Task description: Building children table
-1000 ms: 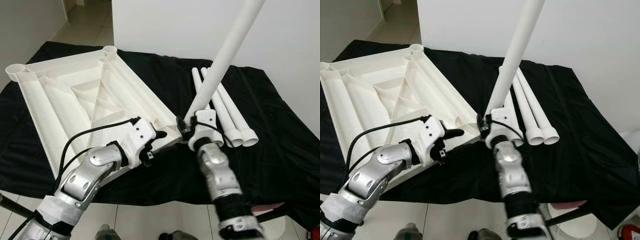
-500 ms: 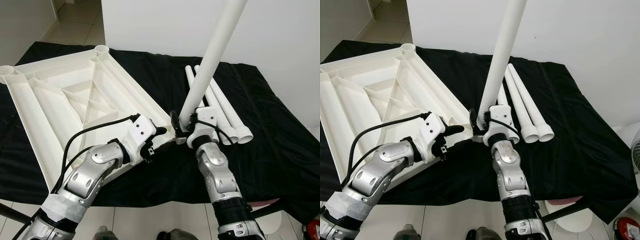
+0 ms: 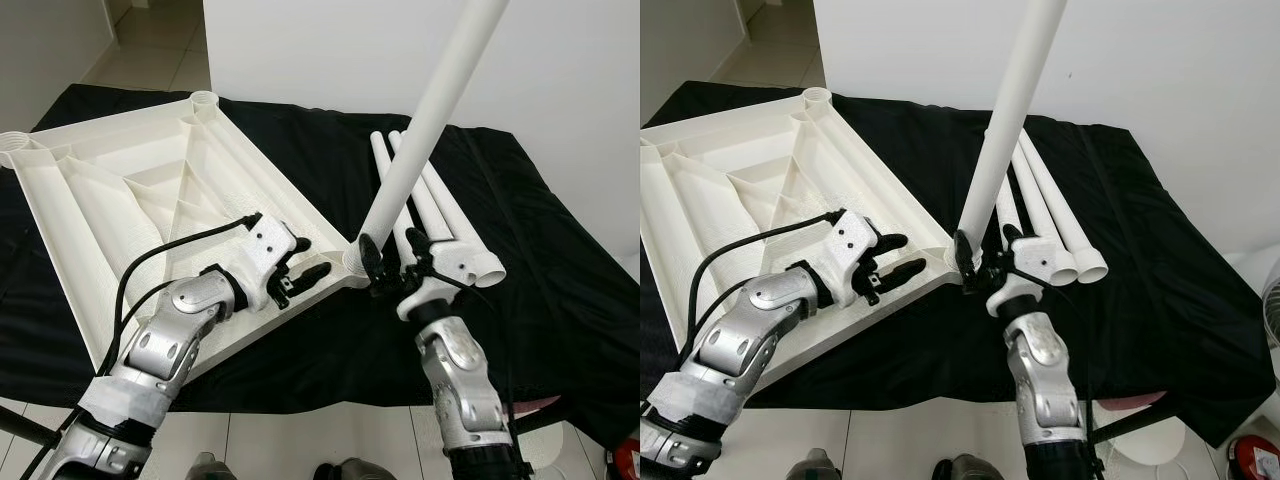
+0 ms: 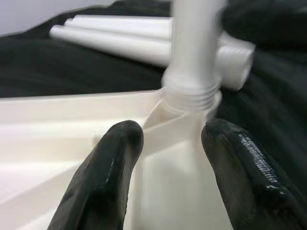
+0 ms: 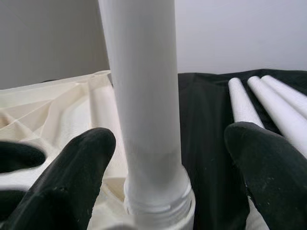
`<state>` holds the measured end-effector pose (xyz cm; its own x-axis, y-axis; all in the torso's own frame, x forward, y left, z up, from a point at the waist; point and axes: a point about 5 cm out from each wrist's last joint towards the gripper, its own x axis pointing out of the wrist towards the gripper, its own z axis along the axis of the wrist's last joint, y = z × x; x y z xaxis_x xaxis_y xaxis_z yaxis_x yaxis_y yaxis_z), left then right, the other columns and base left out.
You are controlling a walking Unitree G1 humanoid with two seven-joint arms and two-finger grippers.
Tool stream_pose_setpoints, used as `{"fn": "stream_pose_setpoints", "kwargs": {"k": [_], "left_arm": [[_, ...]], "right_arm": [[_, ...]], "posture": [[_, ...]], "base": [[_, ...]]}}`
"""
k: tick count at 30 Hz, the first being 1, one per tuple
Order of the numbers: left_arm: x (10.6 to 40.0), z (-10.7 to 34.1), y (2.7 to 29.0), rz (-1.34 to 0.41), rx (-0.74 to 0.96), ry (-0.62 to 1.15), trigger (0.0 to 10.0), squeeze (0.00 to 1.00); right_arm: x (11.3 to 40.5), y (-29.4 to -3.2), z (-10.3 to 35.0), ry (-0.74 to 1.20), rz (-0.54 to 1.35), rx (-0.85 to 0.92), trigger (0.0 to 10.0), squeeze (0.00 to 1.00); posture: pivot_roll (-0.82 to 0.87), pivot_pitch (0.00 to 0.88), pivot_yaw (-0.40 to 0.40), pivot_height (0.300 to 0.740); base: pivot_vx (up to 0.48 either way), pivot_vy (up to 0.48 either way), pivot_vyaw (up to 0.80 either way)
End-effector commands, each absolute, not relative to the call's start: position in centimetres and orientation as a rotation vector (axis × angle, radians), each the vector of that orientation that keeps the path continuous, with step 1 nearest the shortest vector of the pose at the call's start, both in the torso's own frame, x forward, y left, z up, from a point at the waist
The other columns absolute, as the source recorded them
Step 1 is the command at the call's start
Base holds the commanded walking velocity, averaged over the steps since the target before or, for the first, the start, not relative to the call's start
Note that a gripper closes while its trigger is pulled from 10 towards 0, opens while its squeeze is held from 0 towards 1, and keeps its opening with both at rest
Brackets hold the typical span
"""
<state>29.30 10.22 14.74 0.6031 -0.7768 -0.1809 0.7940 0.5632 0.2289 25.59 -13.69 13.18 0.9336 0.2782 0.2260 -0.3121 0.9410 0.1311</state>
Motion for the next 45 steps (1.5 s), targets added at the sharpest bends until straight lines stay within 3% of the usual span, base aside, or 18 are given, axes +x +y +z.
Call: {"fn": "stream_pose_setpoints", "kwargs": {"k": [1,12,20,21,22,23,24,25,35,36,38,39,40,41,42,43,45], "left_arm": [[30.2,14.5,11.2,-0.736,0.32,0.069,10.0,0.0],[30.1,11.6,12.0,-0.724,0.423,0.266,10.0,0.0],[31.3,11.1,13.4,-0.584,0.413,0.335,10.0,0.0],[31.5,11.2,13.6,-0.562,0.407,0.334,8.6,0.0],[31.5,11.2,13.6,-0.562,0.407,0.334,8.6,0.0],[31.6,11.2,13.8,-0.538,0.398,0.339,1.2,0.0],[31.6,11.2,13.8,-0.538,0.398,0.339,1.2,0.0],[31.8,11.3,14.0,-0.513,0.389,0.339,0.0,0.0],[32.8,11.7,13.8,-0.465,0.389,0.327,0.0,0.0],[32.9,11.7,13.7,-0.47,0.4,0.325,0.7,0.0],[32.9,11.7,13.7,-0.474,0.409,0.324,0.7,0.0],[33.0,11.8,13.7,-0.472,0.41,0.318,10.0,0.0],[33.1,12.0,13.7,-0.47,0.398,0.313,10.0,0.03],[33.2,12.1,13.8,-0.46,0.388,0.314,10.0,0.32],[33.2,12.1,13.8,-0.46,0.388,0.314,10.0,0.32],[33.3,12.1,14.0,-0.45,0.373,0.317,10.0,1.0],[33.3,12.1,14.0,-0.449,0.369,0.317,10.0,1.0]], "right_arm": [[25.2,-14.2,12.8,-0.187,0.317,0.18,10.0,0.0],[25.1,-15.9,12.6,-0.135,0.394,0.23,10.0,0.0],[25.6,-15.8,13.2,-0.149,0.402,0.231,10.0,0.0],[25.7,-15.8,13.2,-0.147,0.406,0.23,10.0,0.0],[25.7,-15.8,13.2,-0.147,0.406,0.23,10.0,0.0],[25.7,-15.7,13.2,-0.144,0.411,0.23,10.0,0.0],[25.7,-15.7,13.2,-0.144,0.411,0.23,10.0,0.0],[25.7,-15.7,13.2,-0.143,0.414,0.227,10.0,0.0],[26.2,-15.6,13.5,-0.15,0.421,0.216,10.0,0.0],[26.3,-15.5,13.5,-0.151,0.422,0.215,10.0,0.0],[26.3,-15.5,13.5,-0.151,0.423,0.214,10.0,0.0],[26.3,-15.4,13.5,-0.15,0.423,0.213,10.0,0.0],[26.3,-15.4,13.5,-0.149,0.423,0.213,10.0,0.0],[26.3,-15.4,13.4,-0.148,0.423,0.213,10.0,0.0],[26.3,-15.4,13.4,-0.148,0.423,0.213,10.0,0.0],[26.3,-15.3,13.4,-0.147,0.424,0.212,10.0,0.0],[26.3,-15.2,13.4,-0.147,0.424,0.212,10.0,0.0]], "posture": [[0.1,0.004,-0.098,0.74],[0.09,0.021,-0.088,0.74],[0.08,0.023,-0.091,0.74],[0.08,0.023,-0.093,0.74],[0.08,0.023,-0.093,0.74],[0.08,0.021,-0.094,0.74],[0.08,0.021,-0.094,0.74],[0.08,0.021,-0.095,0.74],[0.07,0.011,-0.095,0.74],[0.07,0.01,-0.094,0.74],[0.07,0.01,-0.094,0.74],[0.07,0.01,-0.094,0.74],[0.07,0.01,-0.094,0.74],[0.07,0.009,-0.093,0.74],[0.07,0.009,-0.093,0.74],[0.07,0.008,-0.092,0.74],[0.07,0.008,-0.092,0.74]], "base": [[0.0,0.0,0.0],[0.0,0.0,0.0],[0.0,0.0,0.0],[0.0,0.0,0.0],[0.0,0.0,0.0],[0.0,0.0,0.0],[0.0,0.0,0.0],[0.0,0.0,0.0],[0.0,0.0,0.0],[0.0,0.0,0.0],[0.0,0.0,0.0],[0.0,0.0,0.0],[0.0,0.0,0.0],[0.0,0.0,0.0],[0.0,0.0,0.0],[0.0,0.0,0.0],[0.0,0.0,0.0]]}}
